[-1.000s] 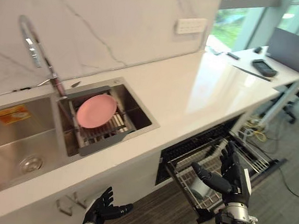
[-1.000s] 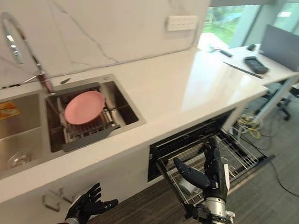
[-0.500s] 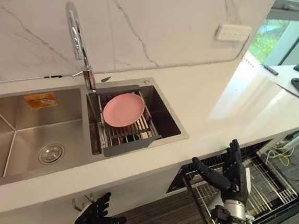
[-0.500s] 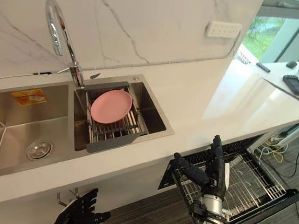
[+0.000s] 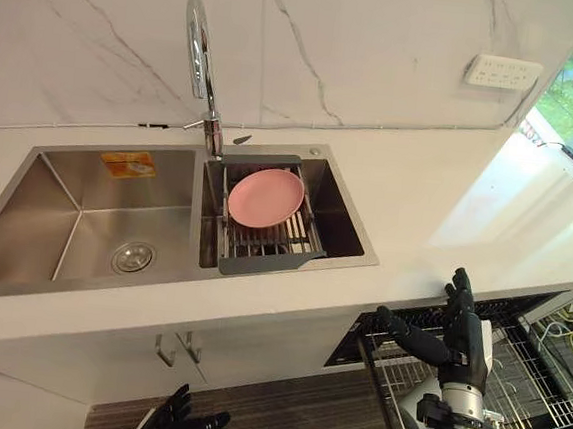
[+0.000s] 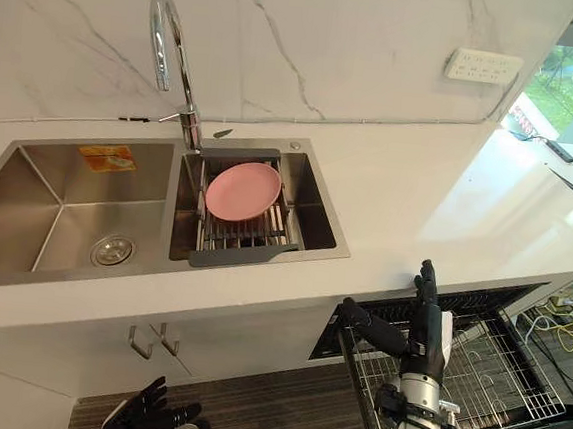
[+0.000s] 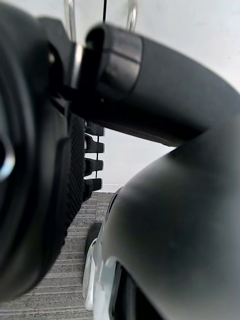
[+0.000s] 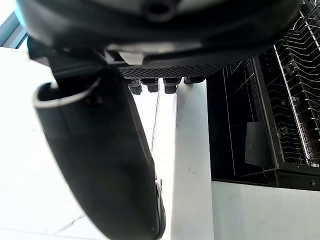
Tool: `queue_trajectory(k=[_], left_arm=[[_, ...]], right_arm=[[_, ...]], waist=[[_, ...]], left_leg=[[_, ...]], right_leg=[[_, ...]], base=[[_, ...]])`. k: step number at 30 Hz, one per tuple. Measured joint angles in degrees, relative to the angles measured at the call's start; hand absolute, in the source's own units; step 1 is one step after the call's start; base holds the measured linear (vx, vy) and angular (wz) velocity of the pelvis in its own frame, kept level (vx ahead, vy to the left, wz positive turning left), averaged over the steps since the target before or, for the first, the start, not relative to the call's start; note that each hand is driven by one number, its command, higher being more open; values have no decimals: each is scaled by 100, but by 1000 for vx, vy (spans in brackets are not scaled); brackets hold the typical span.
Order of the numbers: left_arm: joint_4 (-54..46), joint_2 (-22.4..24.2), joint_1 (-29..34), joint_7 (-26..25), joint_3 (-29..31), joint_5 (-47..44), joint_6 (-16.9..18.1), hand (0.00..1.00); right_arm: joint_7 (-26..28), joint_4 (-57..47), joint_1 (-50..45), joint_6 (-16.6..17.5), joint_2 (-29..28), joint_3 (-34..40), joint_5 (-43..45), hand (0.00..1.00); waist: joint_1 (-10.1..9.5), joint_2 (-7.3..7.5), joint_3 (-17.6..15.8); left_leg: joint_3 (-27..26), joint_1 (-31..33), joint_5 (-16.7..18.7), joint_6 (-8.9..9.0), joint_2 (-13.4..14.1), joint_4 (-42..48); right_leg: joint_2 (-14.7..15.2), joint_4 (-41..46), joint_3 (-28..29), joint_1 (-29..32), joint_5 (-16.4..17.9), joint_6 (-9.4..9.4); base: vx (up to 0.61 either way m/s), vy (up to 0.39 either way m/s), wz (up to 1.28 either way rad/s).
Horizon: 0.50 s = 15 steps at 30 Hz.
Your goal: Walk over to the sink, pick up the cup, carry it to the dishwasher, place the cup inside the dishwasher, then close the dishwasher door
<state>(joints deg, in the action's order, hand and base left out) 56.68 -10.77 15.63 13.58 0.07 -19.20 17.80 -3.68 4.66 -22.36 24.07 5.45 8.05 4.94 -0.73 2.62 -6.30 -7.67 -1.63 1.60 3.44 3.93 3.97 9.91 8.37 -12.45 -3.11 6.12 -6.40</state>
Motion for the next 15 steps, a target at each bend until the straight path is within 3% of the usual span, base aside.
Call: queue_trajectory(k=[6, 15], left_arm=[[1, 41, 27, -8, -100, 207, 19, 100], [19, -10, 18, -108, -525, 225, 25, 100]], right_arm=[[-316, -213, -64, -26, -140, -194, -237, 100], [-1414, -826, -84, -86, -348, -640, -881, 100]], waist=[[113, -120, 60], [184, -232, 73]], left_leg=[[-95, -348, -320, -10, -74, -431], [-388, -726, -248, -22, -82, -478]], right_leg=[[19, -57, 161, -118, -96, -60], [29, 235, 489, -155, 28, -40]], base=[[44, 23, -10], [14, 13, -18]])
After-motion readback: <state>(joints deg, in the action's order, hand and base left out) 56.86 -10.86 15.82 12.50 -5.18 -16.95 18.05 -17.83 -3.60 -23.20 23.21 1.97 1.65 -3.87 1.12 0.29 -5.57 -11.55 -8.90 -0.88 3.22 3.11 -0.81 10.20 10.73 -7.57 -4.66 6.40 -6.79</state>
